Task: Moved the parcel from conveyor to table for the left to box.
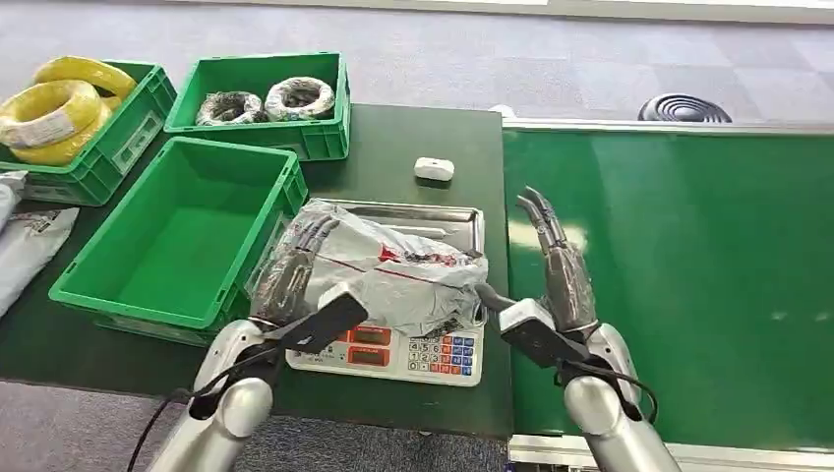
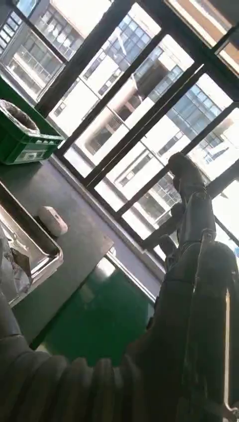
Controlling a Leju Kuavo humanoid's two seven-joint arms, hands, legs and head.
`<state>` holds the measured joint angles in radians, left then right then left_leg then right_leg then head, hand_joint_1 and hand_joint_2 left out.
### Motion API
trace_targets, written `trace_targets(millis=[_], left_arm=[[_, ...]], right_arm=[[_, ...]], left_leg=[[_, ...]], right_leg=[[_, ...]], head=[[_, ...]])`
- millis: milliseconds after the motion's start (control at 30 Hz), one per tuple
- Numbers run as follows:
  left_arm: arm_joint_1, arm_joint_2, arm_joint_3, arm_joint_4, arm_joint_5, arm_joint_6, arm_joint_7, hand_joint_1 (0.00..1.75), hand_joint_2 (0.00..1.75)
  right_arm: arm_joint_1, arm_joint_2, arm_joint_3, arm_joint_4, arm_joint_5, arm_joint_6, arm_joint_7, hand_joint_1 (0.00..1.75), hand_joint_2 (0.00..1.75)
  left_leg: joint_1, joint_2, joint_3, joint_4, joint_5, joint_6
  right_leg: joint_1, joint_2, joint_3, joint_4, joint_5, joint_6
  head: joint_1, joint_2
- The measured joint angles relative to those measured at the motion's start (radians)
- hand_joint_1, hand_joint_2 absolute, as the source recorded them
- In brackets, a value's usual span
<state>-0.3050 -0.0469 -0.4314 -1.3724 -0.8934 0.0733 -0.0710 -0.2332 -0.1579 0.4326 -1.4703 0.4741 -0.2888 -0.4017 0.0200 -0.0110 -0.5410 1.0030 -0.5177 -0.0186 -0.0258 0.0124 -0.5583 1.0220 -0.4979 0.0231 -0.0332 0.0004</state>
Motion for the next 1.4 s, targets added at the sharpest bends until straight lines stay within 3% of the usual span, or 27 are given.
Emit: trace_targets(millis=[467,500,533,600,867,1200,1400], left_arm=[[-0.072,-0.024,-0.070,0.183,0.003,0.013,-0.009,0.00,1.75],[-0.075,-0.026,-0.076,0.185,0.004,0.008,-0.010,0.28,1.75],[-0.079,-0.029,-0.080,0.187,0.003,0.001,-0.010,1.55,1.75],[-0.089,-0.039,-0.098,0.195,-0.017,-0.016,0.011,1.75,1.75],[-0.114,-0.064,-0.121,0.227,0.038,0.017,0.064,1.75,1.75],[-0.101,-0.003,-0.049,0.078,0.000,0.007,0.121,1.75,1.75],[-0.081,0.016,0.033,-0.065,0.028,0.141,0.065,1.75,1.75]], right_arm=[[0.059,0.007,-0.012,-0.080,-0.036,-0.041,-0.026,0.00,1.75],[0.059,0.008,-0.011,-0.085,-0.041,-0.043,-0.030,0.00,1.75],[0.059,0.010,-0.011,-0.090,-0.043,-0.046,-0.033,0.00,1.75],[0.059,0.016,-0.009,-0.103,-0.044,-0.051,-0.034,0.00,1.75],[0.086,0.034,-0.003,-0.132,-0.042,-0.079,-0.027,0.00,1.75],[0.139,0.033,-0.006,-0.152,-0.058,-0.105,-0.030,0.00,1.75],[0.181,0.033,-0.014,-0.166,-0.052,-0.112,-0.038,0.00,1.75]], left_leg=[[0.000,0.000,0.000,0.000,0.000,0.000],[0.000,0.000,0.000,0.000,0.000,0.000],[0.000,0.000,0.000,0.000,0.000,0.000],[0.000,0.000,0.000,0.000,0.000,0.000],[0.000,0.000,0.000,0.000,0.000,0.000],[0.000,0.000,-0.001,0.000,0.000,0.000],[0.000,0.000,-0.001,0.000,0.000,0.000]], right_leg=[[0.000,0.000,0.000,0.000,0.000,0.000],[0.000,0.000,0.000,0.000,0.000,0.000],[0.000,0.000,0.000,0.000,0.000,0.000],[0.000,0.000,0.000,0.000,0.000,0.000],[0.000,0.000,0.000,0.000,0.000,0.000],[0.000,0.000,0.000,0.000,0.000,0.000],[0.000,0.000,0.000,0.000,0.000,0.000]], head=[[0.000,0.000],[0.000,0.000],[0.000,0.000],[0.000,0.000],[0.000,0.000],[0.000,0.000],[0.000,0.000]])
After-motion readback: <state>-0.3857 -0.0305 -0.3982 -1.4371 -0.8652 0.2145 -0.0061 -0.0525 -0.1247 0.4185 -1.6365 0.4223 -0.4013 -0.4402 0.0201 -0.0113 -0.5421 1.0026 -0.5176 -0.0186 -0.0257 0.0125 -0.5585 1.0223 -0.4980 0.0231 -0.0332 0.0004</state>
